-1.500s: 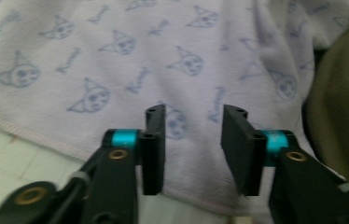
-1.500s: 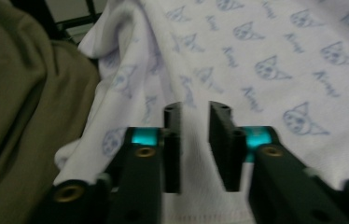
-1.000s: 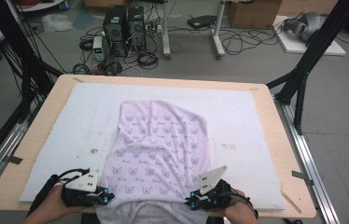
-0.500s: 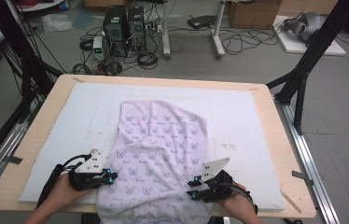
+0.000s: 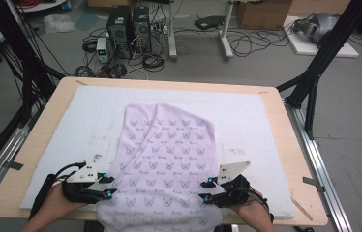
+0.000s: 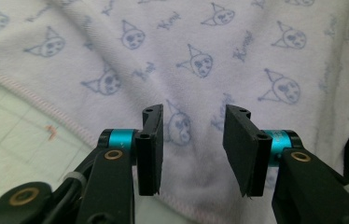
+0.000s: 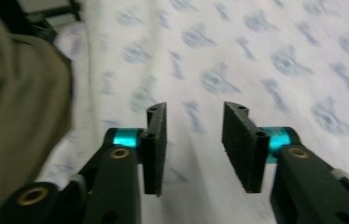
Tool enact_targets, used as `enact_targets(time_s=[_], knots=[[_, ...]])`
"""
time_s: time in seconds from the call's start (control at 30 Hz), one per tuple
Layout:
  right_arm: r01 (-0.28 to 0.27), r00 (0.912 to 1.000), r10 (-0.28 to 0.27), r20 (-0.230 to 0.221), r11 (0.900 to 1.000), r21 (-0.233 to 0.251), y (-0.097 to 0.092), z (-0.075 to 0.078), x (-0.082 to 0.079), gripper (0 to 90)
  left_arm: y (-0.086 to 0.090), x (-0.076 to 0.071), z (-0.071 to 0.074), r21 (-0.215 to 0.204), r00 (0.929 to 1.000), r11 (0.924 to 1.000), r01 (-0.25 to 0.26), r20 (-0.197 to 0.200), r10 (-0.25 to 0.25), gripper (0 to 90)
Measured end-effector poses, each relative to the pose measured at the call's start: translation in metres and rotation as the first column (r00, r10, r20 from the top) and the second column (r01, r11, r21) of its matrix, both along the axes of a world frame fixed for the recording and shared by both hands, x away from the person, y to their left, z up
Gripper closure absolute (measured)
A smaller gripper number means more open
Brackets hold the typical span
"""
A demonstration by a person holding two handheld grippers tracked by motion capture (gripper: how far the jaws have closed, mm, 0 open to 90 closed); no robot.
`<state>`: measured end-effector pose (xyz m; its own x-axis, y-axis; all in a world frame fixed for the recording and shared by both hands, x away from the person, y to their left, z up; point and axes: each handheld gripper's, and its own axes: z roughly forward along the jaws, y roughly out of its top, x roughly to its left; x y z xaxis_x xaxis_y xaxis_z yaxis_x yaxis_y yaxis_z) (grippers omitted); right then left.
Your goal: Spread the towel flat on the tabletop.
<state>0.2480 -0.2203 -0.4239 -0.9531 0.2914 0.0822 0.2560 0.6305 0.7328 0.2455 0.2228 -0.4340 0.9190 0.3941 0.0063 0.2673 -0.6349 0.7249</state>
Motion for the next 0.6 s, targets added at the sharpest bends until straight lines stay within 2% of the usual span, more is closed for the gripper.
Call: enact_targets(time_s=[0.03, 0.1, 0.17, 0.2, 0.23, 0.27, 0.3, 0.37, 0.4, 0.47, 0.6], knots=[[0.005, 1.0, -0.005, 0.0, 0.9999, -0.015, 0.0, -0.004, 0.001, 57.7, -0.002, 0.001, -0.003, 0.026, 1.0, 0.9997, 0.004, -0.003, -0.004, 62.1], [0.009, 0.9999, -0.01, -0.012, 0.9991, -0.042, 0.0, -0.012, 0.001, 59.2, -0.002, 0.002, -0.005, 0.003, 1.0, 1.0, 0.003, -0.002, -0.003, 67.2], [0.006, 1.0, -0.006, 0.005, 0.9983, -0.057, 0.0, -0.017, -0.002, 64.4, 0.0, 0.0, -0.005, 0.001, 0.9999, 0.9999, 0.013, -0.001, -0.013, 82.1], [-0.013, 0.9997, 0.012, -0.019, 0.9989, -0.046, 0.0, -0.017, -0.003, 71.7, 0.001, -0.002, -0.005, -0.002, 0.9999, 0.9999, 0.012, 0.0, -0.012, 84.4], [-0.052, 0.998, 0.05, -0.038, 0.9978, -0.041, 0.0, -0.017, -0.004, 74.8, 0.003, -0.004, -0.004, 0.001, 0.9998, 0.9998, 0.019, 0.004, -0.019, 85.8], [-0.083, 0.9959, 0.081, -0.038, 0.9955, -0.045, 0.002, -0.017, -0.007, 74.6, 0.006, -0.005, -0.004, -0.002, 0.9996, 0.9996, 0.028, -0.006, -0.028, 86.4], [-0.091, 0.9954, 0.089, -0.035, 0.9947, -0.049, 0.003, -0.016, -0.01, 72.6, 0.008, -0.005, -0.003, -0.008, 0.9997, 0.9997, 0.021, -0.009, -0.022, 86.1], [-0.076, 0.9966, 0.074, -0.034, 0.9966, -0.033, 0.001, -0.013, -0.008, 67.7, 0.011, -0.003, -0.002, -0.011, 1.0, 0.9999, 0.002, -0.005, -0.002, 79.4], [-0.04, 0.9988, 0.04, -0.028, 0.9991, -0.016, -0.002, -0.01, -0.003, 64.2, 0.011, -0.001, -0.001, -0.014, 0.9999, 0.9998, -0.013, -0.002, 0.013, 72.9], [0.001, 0.9999, -0.001, -0.01, 1.0, -0.007, -0.006, -0.005, 0.007, 62.4, 0.01, 0.004, 0.003, -0.037, 0.9991, 0.9985, -0.041, 0.007, 0.041, 66.5], [0.089, 0.996, -0.089, 0.008, 0.9958, 0.023, -0.012, 0.008, 0.036, 56.8, 0.002, 0.021, 0.012, -0.071, 0.9962, 0.9942, -0.081, 0.027, 0.083, 57.6]])
